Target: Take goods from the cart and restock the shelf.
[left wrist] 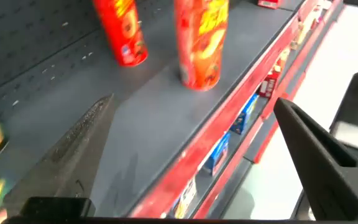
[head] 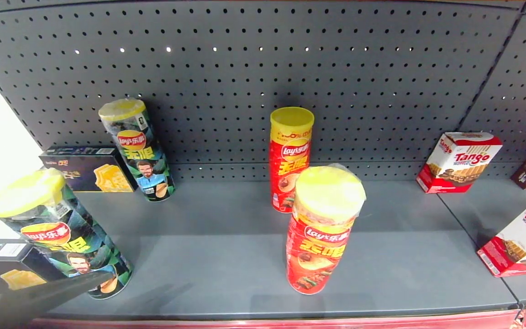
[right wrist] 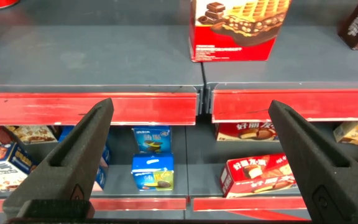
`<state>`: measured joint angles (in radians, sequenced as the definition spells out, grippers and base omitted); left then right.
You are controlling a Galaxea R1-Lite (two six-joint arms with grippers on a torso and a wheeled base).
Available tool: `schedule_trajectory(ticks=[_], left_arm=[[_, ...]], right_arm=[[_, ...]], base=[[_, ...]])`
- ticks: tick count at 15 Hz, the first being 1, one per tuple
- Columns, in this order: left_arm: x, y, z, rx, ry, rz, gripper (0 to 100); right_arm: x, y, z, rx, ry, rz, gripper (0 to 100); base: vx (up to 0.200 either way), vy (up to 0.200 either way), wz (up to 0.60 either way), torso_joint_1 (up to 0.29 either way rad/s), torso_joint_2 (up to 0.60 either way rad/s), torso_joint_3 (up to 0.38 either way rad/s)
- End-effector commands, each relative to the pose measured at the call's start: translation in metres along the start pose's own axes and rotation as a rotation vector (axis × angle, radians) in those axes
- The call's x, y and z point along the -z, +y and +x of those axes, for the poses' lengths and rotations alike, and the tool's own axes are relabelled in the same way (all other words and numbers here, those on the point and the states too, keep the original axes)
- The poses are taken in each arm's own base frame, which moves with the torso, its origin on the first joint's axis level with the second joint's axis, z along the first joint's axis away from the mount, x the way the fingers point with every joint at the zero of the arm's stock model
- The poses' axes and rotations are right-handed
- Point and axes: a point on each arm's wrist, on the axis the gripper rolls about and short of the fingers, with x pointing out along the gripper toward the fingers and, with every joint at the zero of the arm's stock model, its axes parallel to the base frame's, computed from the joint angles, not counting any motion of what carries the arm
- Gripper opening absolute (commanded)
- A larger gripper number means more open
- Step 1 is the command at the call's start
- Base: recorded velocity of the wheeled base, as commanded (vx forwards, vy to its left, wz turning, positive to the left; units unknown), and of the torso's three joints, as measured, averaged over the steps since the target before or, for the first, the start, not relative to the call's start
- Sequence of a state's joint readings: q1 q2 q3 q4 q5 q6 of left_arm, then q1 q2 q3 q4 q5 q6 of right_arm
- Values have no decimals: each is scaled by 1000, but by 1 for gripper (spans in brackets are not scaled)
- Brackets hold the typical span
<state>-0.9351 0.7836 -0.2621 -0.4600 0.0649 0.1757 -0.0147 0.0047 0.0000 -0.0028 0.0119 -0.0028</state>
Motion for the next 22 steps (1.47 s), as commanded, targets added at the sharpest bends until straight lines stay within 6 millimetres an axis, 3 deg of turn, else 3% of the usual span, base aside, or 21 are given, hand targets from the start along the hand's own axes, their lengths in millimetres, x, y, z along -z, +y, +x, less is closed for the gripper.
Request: schedule_trajectory(ticks=[1, 4, 7, 12, 16, 17, 22], left_arm=[[22, 2, -31, -50, -59, -1, 100], [55, -5, -53, -66, -87, 10, 100], [66, -13, -66, -291, -97, 26, 100], [95, -33, -79, -398, -28, -5, 100], [101, -34, -78, -388, 25, -47, 100], [101, -35, -77, -492, 28, -47, 100], [102, -40, -81, -485, -37, -33, 100]], right_arm=[[0, 0, 0, -1, 1, 0, 100], [0, 0, 0, 0, 1, 0, 100], [0, 0, 0, 0, 1, 0, 100], [0, 0, 0, 0, 1, 0, 100], [0, 0, 0, 0, 1, 0, 100], [0, 0, 0, 0, 1, 0, 100], [0, 0, 0, 0, 1, 0, 100]], base=[[0, 0, 0, 0, 0, 0], [0, 0, 0, 0, 0, 0], [0, 0, 0, 0, 0, 0], [0, 0, 0, 0, 0, 0], [0, 0, 0, 0, 0, 0], [0, 0, 0, 0, 0, 0], [0, 0, 0, 0, 0, 0]])
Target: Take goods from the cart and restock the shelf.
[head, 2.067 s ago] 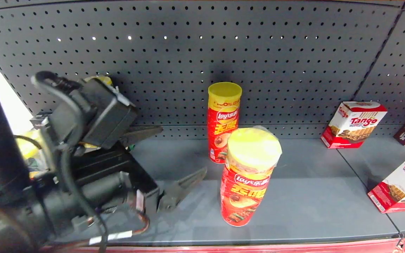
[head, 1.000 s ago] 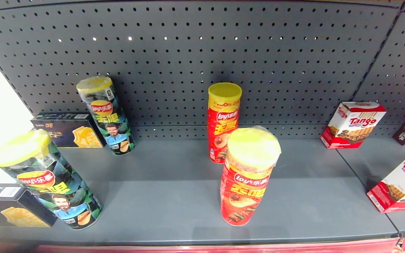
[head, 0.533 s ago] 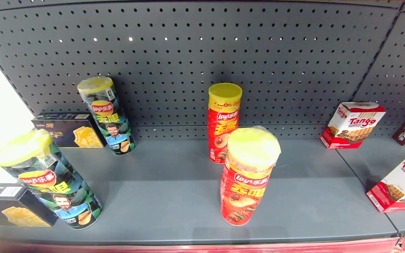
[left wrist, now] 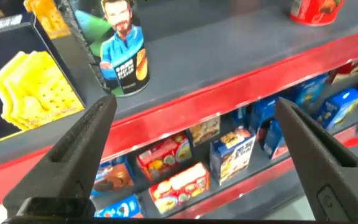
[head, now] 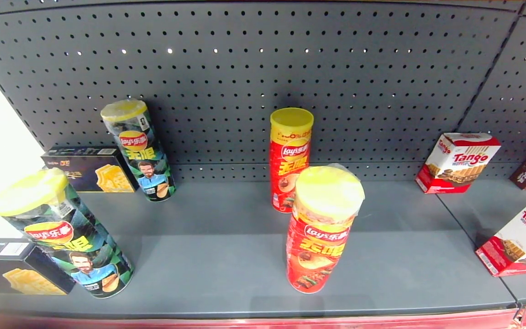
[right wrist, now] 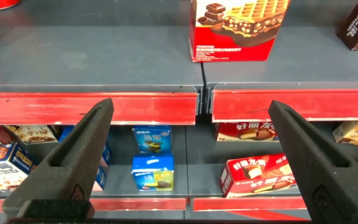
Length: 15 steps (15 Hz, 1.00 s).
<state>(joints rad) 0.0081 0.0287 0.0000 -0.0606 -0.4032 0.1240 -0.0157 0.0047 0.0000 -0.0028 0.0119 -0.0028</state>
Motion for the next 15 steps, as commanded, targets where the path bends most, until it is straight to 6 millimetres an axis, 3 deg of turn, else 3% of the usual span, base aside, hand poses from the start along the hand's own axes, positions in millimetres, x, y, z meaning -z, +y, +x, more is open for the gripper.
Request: schedule_trajectory(ticks=[1, 4, 6, 8, 15], left_arm=[[0, -1, -2, 2, -28, 10, 100], [0, -1, -2, -13, -26, -39, 100], [4, 5, -3, -285, 29, -19, 100], [8, 6, -4, -366, 73, -47, 100], [8, 6, -3, -324, 67, -54, 100]], right_arm=[[0, 0, 0, -1, 1, 0, 100], [0, 0, 0, -1, 1, 0, 100], [0, 0, 0, -2, 1, 0, 100], [0, 0, 0, -1, 1, 0, 100], [0, 0, 0, -4, 1, 0, 100]], base=[[0, 0, 0, 0, 0, 0], [0, 0, 0, 0, 0, 0], [0, 0, 0, 0, 0, 0], [0, 0, 0, 0, 0, 0], [0, 0, 0, 0, 0, 0]])
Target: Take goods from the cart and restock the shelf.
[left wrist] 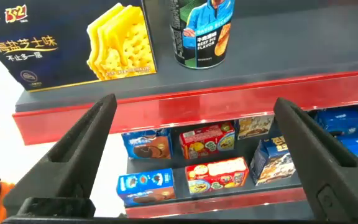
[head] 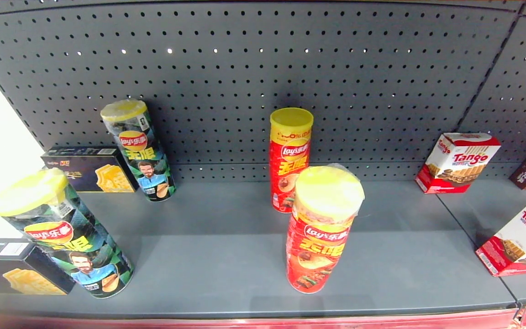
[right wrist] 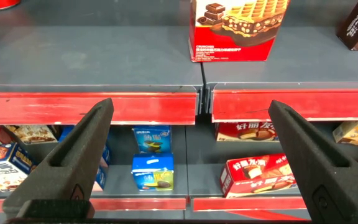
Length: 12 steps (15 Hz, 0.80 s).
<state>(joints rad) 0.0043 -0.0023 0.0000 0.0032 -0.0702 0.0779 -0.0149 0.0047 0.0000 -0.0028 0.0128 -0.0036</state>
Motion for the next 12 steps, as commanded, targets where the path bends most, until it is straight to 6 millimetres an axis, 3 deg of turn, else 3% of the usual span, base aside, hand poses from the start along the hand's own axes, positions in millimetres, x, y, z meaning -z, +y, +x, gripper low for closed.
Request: schedule_trajectory(ticks=[1, 6, 8, 10, 12], left_arm=[[0, 0, 0, -1, 2, 0, 100], [0, 0, 0, -3, 2, -1, 100], [0, 0, 0, -1, 2, -3, 100], [0, 0, 0, 5, 2, -4, 100], [0, 0, 0, 2, 2, -3, 100]], right_arm=[[0, 0, 0, -2, 1, -1, 100], [-1, 0, 0, 7, -5, -23, 100], [-76, 0, -4, 19, -84, -64, 100], [-110, 1, 19, -99, 9, -59, 100], [-119, 3, 28, -210, 35, -89, 100]], base=[[0, 0, 0, 0, 0, 0], [0, 0, 0, 0, 0, 0], [0, 0, 0, 0, 0, 0], [0, 0, 0, 0, 0, 0], [0, 0, 0, 0, 0, 0]])
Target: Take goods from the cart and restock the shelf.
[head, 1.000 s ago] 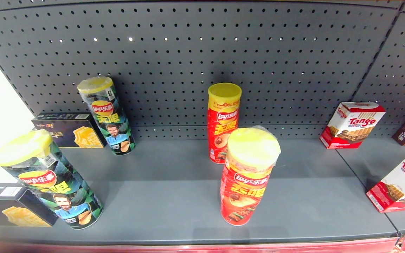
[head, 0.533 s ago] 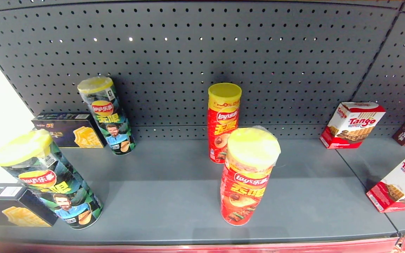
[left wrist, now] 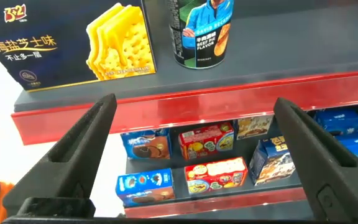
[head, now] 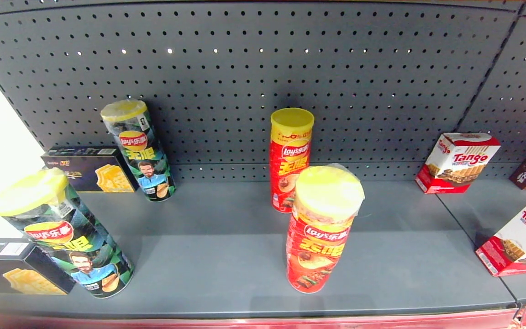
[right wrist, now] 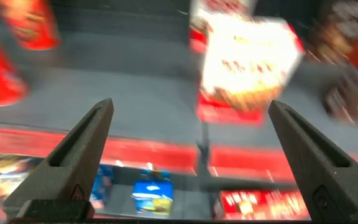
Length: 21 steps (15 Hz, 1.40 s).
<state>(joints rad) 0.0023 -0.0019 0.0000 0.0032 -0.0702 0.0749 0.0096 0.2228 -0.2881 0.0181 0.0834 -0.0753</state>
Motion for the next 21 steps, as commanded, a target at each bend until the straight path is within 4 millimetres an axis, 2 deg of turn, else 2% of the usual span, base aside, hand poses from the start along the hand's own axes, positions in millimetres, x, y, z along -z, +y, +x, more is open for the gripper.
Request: schedule_trajectory(ticks=[1, 2, 4, 5, 7, 9, 10, 12, 17, 21], left_arm=[[0, 0, 0, -2, 2, 0, 100], [0, 0, 0, 0, 2, -1, 100], [0, 0, 0, 4, 1, -1, 100], [0, 0, 0, 4, 1, -1, 100], [0, 0, 0, 4, 2, -29, 100], [0, 0, 0, 3, 2, -32, 100], [0, 0, 0, 3, 2, -31, 100], [0, 0, 0, 6, 1, -27, 100], [0, 0, 0, 6, 1, -27, 100], [0, 0, 0, 6, 1, -26, 100]], right_arm=[[-46, -3, 38, -181, 85, -55, 100], [-63, -3, 52, -241, 86, -95, 100], [-75, 0, 74, -334, 117, -133, 100], [-76, 1, 76, -345, 119, -136, 100], [-75, 12, 105, -446, 160, -141, 100], [-74, 17, 124, -459, 177, -141, 100], [-69, 23, 145, -467, 210, -143, 100], [-61, 33, 165, -499, 245, -147, 100], [-50, 57, 182, -614, 310, -165, 100], [-45, 69, 184, -677, 334, -176, 100]], base=[[0, 0, 0, 0, 0, 0], [0, 0, 0, 0, 0, 0], [0, 0, 0, 0, 0, 0], [0, 0, 0, 0, 0, 0], [0, 0, 0, 0, 0, 0], [0, 0, 0, 0, 0, 0], [0, 0, 0, 0, 0, 0], [0, 0, 0, 0, 0, 0], [0, 0, 0, 0, 0, 0], [0, 0, 0, 0, 0, 0]])
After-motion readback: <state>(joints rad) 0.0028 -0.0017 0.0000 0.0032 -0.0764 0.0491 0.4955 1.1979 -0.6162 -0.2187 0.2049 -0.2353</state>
